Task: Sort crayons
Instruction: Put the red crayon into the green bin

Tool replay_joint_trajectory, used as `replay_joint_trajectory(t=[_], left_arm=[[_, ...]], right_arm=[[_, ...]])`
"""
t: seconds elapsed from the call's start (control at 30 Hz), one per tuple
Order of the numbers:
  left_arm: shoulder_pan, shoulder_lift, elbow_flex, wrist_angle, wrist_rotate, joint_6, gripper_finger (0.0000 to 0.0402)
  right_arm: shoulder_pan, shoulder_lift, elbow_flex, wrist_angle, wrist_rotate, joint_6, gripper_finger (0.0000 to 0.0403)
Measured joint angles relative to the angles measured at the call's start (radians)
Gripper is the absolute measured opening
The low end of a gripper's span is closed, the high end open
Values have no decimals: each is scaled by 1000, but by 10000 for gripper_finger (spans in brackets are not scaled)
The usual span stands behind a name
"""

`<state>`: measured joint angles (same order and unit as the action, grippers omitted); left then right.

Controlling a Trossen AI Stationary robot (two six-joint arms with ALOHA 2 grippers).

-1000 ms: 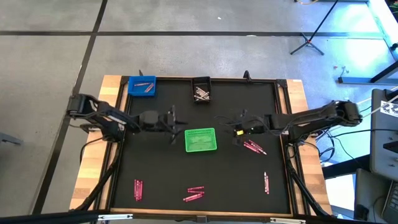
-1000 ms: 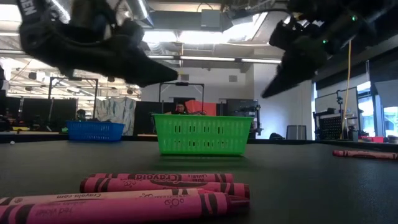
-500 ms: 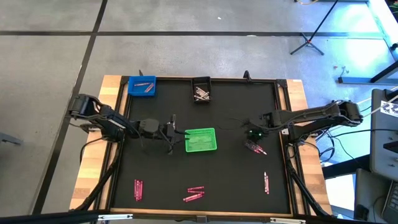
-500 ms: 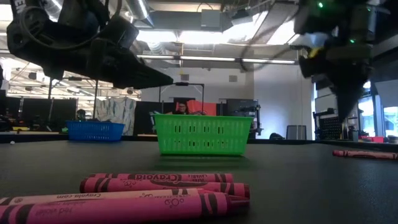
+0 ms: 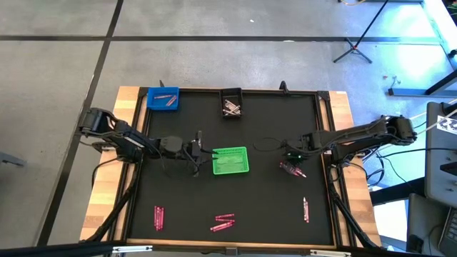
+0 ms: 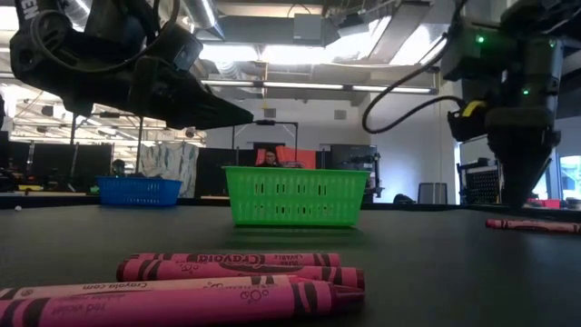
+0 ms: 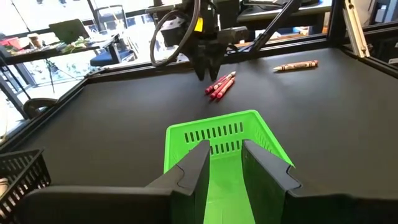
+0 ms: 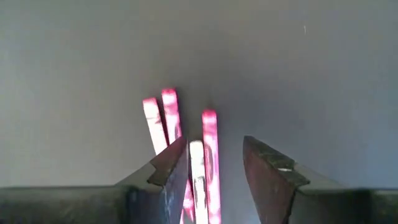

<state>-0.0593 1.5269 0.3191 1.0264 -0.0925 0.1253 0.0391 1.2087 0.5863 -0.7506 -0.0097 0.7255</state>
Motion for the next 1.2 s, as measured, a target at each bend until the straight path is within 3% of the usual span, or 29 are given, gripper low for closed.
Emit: replay_joint_trajectory(t=[0.13, 0.47, 0.93, 1.2], left_arm=[[0, 0, 0, 5, -2, 0, 86], [0, 0, 0, 7, -6, -1, 86], [0, 0, 0, 7, -7, -1, 86], [0, 0, 1, 7, -7, -1, 86]], right_arm=[[0, 1, -36, 82, 10, 1, 150], [1, 62, -72, 101, 43, 29, 144], [0, 64, -74, 96, 61, -61, 14], [-1, 66, 37, 23, 88, -166, 22]])
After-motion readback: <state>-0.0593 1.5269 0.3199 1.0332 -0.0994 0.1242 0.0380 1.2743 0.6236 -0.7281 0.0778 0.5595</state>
